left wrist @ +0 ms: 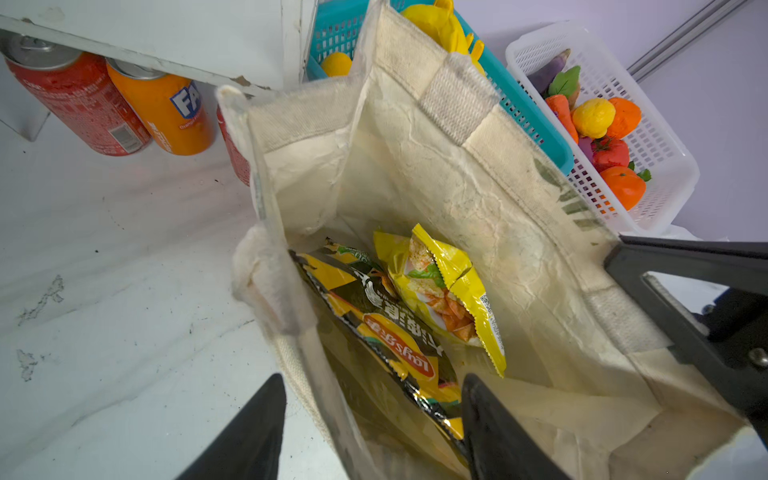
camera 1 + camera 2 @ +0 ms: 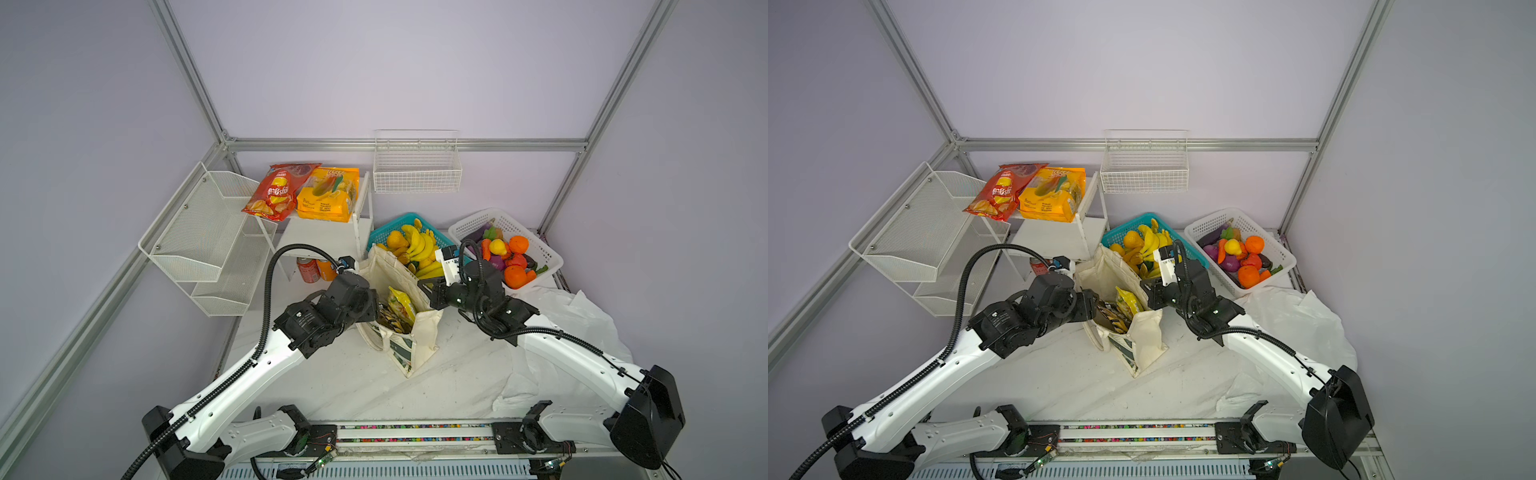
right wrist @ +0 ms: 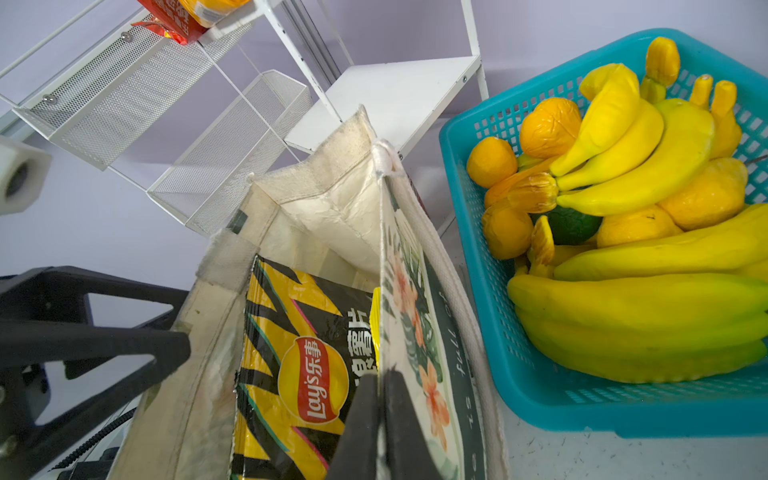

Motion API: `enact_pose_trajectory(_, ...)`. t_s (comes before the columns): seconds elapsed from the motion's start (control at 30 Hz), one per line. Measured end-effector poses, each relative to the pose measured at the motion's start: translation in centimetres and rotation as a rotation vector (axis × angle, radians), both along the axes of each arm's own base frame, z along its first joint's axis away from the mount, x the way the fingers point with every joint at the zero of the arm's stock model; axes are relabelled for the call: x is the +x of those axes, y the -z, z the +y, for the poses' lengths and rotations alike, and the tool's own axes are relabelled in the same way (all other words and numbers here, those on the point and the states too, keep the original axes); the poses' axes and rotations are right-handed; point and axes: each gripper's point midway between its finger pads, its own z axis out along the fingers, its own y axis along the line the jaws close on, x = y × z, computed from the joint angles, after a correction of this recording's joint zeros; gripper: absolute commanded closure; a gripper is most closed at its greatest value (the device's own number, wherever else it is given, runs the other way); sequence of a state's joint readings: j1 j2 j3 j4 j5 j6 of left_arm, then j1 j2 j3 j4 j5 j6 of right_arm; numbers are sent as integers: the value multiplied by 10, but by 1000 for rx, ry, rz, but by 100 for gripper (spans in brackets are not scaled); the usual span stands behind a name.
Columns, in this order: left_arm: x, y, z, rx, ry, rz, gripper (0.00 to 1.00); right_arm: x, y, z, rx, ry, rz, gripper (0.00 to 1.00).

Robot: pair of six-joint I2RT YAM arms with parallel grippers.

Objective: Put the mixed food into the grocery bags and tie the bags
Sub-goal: 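Lower the yellow chip bag into the tote and open the left gripper, then withdraw the left gripper from the tote while the right reaches the white plastic bag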

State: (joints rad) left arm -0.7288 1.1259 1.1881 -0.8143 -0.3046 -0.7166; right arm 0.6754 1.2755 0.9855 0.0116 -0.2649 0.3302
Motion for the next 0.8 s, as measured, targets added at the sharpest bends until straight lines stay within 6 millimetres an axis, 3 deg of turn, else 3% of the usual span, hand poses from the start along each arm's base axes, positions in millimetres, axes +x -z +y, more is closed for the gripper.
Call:
enact_pose_trajectory(0.23, 2, 11, -3, -10, -2, 7, 75, 0, 0, 0, -1, 2, -1, 94)
enact_pose_trajectory(0.4, 9, 12, 11, 10, -3, 10, 100, -11, 0, 8, 9, -65, 14, 91)
enact_pose_trajectory(0.57, 15, 13, 35, 39, 31, 30, 100, -43, -2, 31, 46, -224, 53, 85)
enact_pose_trajectory(0.67, 18, 15, 40, 51, 72, 39, 100, -63, -8, 43, 75, -309, 66, 79)
enact_pose_trajectory(0.8, 27, 15, 47, 73, 101, 53, 100, -74, -15, 48, 95, -350, 58, 68)
